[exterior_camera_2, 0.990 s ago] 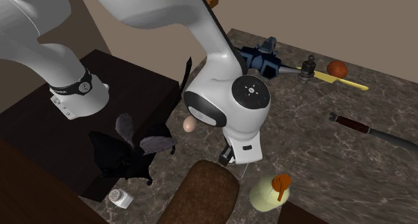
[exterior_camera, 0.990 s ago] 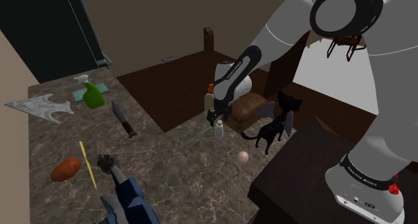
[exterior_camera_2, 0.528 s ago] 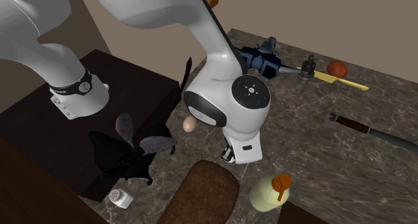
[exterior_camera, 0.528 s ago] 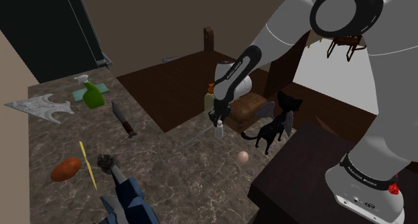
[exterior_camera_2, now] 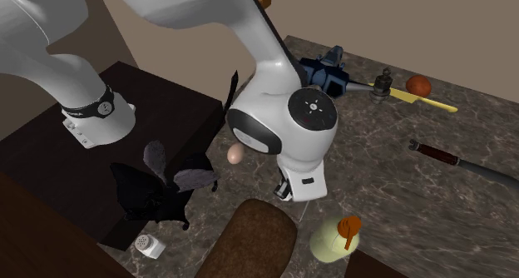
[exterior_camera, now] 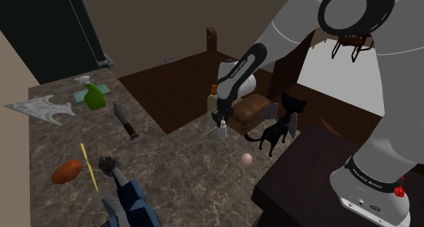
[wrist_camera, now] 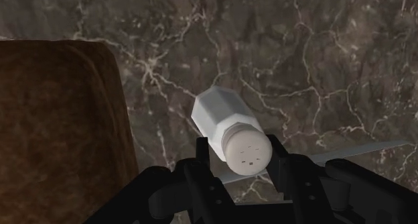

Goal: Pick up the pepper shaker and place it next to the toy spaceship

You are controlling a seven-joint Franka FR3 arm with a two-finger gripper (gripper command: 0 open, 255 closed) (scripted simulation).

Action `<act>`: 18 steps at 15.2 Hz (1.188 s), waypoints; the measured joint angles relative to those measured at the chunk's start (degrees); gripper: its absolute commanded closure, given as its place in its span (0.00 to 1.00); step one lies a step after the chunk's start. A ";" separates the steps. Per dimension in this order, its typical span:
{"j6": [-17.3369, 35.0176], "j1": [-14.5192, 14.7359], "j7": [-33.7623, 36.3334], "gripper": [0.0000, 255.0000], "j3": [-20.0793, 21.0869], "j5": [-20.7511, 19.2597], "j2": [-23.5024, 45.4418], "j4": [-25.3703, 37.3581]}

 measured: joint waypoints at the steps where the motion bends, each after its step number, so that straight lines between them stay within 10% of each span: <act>1: -0.49 0.06 0.14 1.00 -0.02 -0.04 -0.70 -0.21; 18: -10.03 0.19 1.62 1.00 -0.44 -0.78 -11.46 -1.37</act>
